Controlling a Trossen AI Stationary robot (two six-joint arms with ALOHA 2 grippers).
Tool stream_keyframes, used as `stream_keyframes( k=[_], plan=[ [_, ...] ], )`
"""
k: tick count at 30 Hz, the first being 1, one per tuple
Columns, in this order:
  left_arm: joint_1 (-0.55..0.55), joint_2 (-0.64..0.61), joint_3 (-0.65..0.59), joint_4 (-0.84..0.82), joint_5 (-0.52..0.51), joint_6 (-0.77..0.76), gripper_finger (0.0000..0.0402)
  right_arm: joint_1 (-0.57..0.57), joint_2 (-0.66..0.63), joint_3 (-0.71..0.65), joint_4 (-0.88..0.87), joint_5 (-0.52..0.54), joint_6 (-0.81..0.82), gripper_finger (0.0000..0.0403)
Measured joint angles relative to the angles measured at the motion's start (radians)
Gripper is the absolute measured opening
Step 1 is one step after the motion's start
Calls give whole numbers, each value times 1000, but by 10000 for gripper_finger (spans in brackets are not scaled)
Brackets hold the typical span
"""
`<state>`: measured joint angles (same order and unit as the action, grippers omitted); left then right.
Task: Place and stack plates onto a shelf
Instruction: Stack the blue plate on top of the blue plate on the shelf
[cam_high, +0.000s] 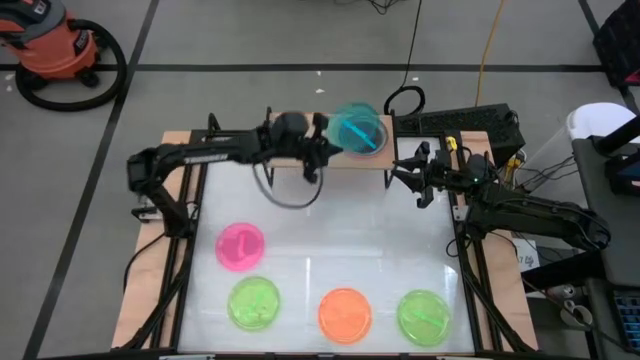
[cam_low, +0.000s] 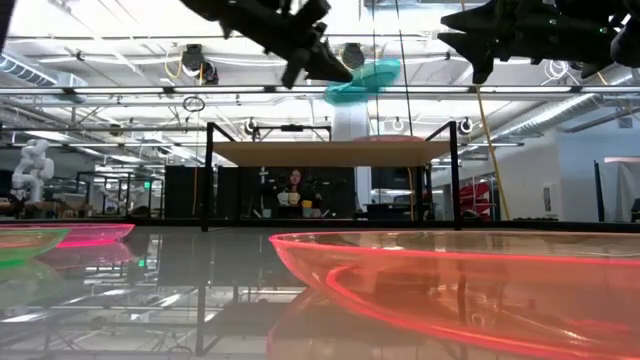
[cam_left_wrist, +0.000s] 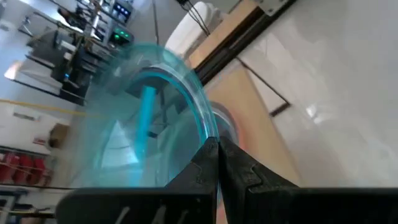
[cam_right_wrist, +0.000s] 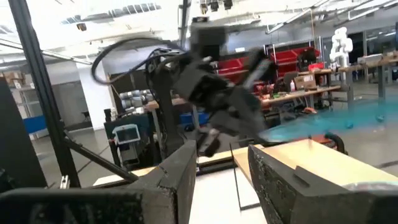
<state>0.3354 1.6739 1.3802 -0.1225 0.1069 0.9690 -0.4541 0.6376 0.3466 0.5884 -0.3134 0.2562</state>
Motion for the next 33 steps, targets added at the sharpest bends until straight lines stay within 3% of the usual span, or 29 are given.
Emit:
stream_keyframes(
  k=[6, 12, 22, 26, 33],
  plan=[
    [25, 177, 176, -78, 55, 17, 4, 0, 0, 0, -2, -1, -75, 130],
    [37, 287, 255, -90, 44, 31, 5, 0, 0, 0, 7, -1, -144, 130],
    [71, 302, 258, -119, -7, -8, 83, -3, 0, 0, 36, 2, -196, 130],
    [63, 294, 258, -119, -55, -10, 118, -3, 0, 0, 38, 56, -201, 130],
    [47, 271, 260, -38, -88, -51, 128, -3, 0, 0, 30, 82, -224, 130]
  ],
)
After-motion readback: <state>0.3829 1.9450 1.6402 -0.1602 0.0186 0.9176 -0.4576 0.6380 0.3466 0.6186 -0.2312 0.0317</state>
